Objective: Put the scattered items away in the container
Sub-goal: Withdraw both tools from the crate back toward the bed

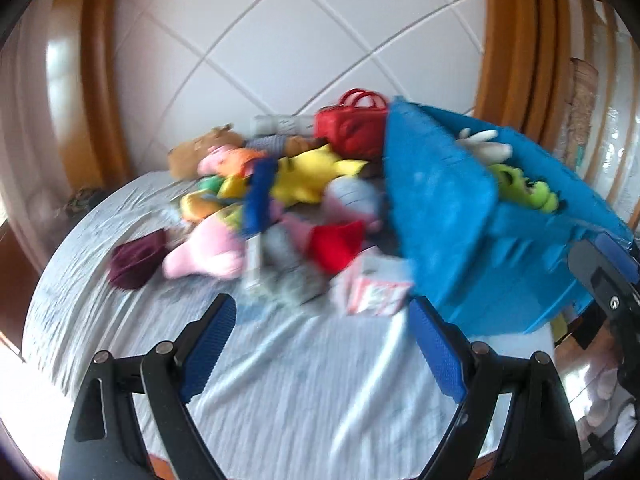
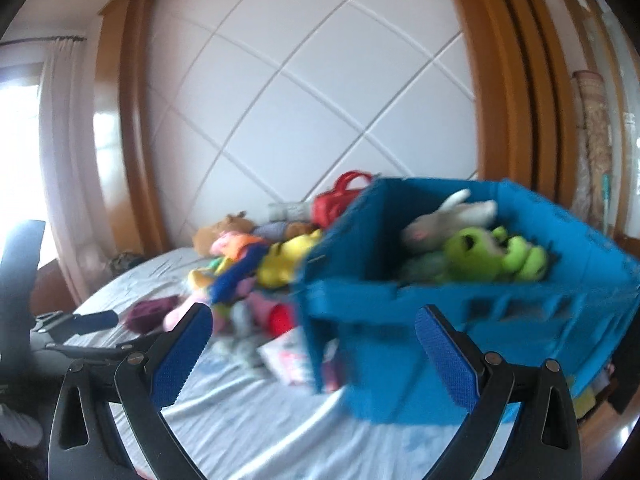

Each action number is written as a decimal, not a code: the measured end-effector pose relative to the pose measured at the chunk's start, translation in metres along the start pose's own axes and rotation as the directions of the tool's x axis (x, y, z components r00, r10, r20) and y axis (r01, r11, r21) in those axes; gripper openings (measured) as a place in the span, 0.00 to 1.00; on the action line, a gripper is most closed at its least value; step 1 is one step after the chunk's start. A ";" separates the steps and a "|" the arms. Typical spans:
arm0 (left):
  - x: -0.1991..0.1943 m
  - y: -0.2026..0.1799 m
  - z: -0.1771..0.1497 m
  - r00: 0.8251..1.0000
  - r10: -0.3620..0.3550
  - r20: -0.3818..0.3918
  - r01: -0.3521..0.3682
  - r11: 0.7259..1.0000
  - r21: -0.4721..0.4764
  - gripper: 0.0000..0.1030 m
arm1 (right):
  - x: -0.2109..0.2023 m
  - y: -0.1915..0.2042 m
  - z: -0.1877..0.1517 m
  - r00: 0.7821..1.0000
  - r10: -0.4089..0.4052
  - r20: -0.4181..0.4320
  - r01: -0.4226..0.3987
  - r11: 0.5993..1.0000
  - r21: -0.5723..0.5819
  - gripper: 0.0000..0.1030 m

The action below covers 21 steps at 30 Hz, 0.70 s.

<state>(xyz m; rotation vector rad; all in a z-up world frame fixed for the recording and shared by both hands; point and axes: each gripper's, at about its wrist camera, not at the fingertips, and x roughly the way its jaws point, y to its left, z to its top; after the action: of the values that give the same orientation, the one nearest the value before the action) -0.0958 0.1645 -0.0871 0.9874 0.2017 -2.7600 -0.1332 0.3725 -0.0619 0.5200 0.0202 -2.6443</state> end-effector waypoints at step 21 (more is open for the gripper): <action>0.010 0.182 -0.045 0.991 0.086 -0.099 -0.103 0.978 -0.181 0.86 | 0.069 0.138 -0.045 0.969 0.110 -0.221 -0.118 0.993 -0.025 1.00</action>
<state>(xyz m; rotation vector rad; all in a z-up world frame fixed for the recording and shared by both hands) -0.0326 -0.0046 -0.1388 1.0453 0.4073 -2.5581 -0.1156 0.2238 -0.1190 0.7741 0.1050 -2.4583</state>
